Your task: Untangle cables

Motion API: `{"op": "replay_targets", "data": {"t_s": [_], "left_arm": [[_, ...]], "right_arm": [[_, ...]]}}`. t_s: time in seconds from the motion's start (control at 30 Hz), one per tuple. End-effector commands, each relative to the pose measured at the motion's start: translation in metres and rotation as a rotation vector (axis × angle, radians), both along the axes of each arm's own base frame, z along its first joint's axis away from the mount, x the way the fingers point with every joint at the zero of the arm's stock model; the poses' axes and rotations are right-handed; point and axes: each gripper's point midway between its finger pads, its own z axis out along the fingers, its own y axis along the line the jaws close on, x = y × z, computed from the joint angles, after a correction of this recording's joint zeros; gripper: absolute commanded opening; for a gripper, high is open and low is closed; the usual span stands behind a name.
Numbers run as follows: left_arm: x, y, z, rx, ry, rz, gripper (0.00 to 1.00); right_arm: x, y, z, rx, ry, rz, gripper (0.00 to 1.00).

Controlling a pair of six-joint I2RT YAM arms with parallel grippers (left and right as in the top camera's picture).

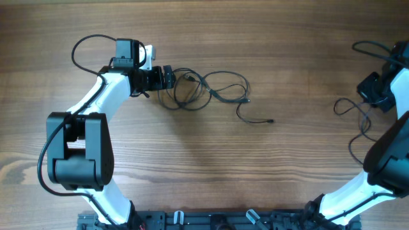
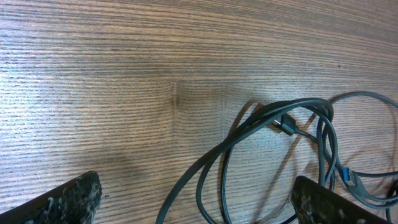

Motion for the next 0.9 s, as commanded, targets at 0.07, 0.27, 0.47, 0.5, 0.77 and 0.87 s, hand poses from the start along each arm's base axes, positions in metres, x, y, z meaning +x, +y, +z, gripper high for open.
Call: {"op": "replay_targets", "data": {"t_s": [0.07, 0.27, 0.47, 0.5, 0.77, 0.87], "left_arm": [[-0.002, -0.001, -0.006, -0.002, 0.014, -0.002, 1.00], [-0.002, -0.001, -0.006, -0.002, 0.014, -0.002, 1.00], [-0.002, -0.002, -0.006, -0.002, 0.014, -0.003, 1.00], [-0.002, -0.002, -0.006, -0.002, 0.014, -0.004, 1.00], [-0.002, -0.005, -0.006, -0.002, 0.011, -0.010, 1.00], [-0.002, -0.005, -0.006, -0.002, 0.011, -0.010, 1.00]], "right_arm": [[-0.016, -0.008, -0.010, -0.004, 0.069, 0.012, 0.68], [-0.006, -0.002, 0.002, 0.039, 0.040, 0.052, 0.88], [0.047, 0.031, 0.044, 0.214, -0.190, 0.275, 0.94], [0.053, 0.037, 0.049, 0.243, -0.222, 0.315, 0.95], [0.043, 0.077, 0.041, 0.436, -0.234, 0.380, 0.04], [0.023, 0.069, 0.020, 0.395, -0.140, 0.329, 0.04]]}}
